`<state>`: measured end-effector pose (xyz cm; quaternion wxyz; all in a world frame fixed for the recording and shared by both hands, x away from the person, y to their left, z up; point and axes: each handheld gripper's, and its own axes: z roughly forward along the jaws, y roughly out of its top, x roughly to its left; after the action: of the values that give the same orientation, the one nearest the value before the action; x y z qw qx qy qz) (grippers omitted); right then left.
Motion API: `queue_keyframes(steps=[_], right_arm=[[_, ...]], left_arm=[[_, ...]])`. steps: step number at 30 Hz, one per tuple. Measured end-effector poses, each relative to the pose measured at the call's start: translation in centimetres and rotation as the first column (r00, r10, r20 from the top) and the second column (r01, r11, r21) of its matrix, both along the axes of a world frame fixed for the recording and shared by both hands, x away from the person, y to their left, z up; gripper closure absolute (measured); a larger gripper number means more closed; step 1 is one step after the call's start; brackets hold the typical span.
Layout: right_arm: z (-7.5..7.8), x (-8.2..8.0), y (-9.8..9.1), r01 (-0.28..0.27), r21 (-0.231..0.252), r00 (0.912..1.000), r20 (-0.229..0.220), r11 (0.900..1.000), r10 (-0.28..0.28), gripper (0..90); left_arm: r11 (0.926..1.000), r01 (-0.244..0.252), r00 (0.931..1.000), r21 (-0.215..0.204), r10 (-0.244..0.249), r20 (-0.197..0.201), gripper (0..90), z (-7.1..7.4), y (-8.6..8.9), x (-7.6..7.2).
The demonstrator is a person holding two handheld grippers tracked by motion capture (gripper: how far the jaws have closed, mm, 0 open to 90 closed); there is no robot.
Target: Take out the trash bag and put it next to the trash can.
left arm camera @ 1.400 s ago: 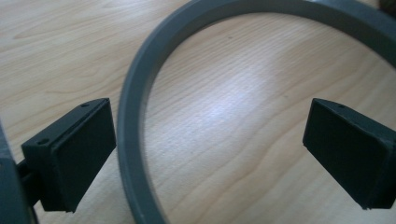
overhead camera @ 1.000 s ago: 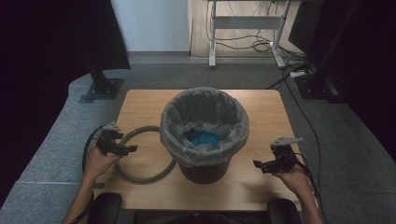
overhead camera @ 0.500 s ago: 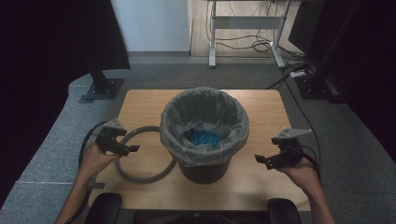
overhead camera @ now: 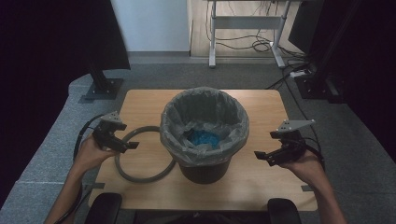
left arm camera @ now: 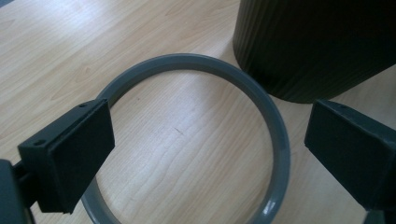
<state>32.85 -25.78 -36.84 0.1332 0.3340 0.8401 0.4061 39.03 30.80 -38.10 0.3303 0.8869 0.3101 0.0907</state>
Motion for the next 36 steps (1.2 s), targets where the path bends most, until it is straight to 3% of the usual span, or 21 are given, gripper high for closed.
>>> queue_keyframes(steps=[6,18,28,36], right_arm=[[1.7,0.0,0.5,-0.031,0.002,0.9994,-0.012,0.9995,0.031,0.0],[5.0,-0.3,1.7,-0.09,-0.005,0.9959,-0.005,0.9959,0.09,1.1],[7.7,-0.6,3.2,-0.134,-0.003,0.9909,-0.01,0.991,0.134,3.1],[9.2,-0.5,5.2,-0.19,-0.02,0.9818,-0.011,0.9816,0.189,3.1]], left_arm=[[0.9993,0.036,0.9993,-0.009,-0.036,-0.014,1.5,1.8,-0.4,0.1],[0.991,0.131,0.9913,0.026,-0.131,-0.01,3.1,5.6,-2.4,-0.5],[0.9755,0.218,0.9755,0.031,-0.219,0.024,3.7,9.6,-4.4,-2.0],[0.9537,0.297,0.953,0.049,-0.299,0.049,4.3,11.9,-7.3,-3.0]])
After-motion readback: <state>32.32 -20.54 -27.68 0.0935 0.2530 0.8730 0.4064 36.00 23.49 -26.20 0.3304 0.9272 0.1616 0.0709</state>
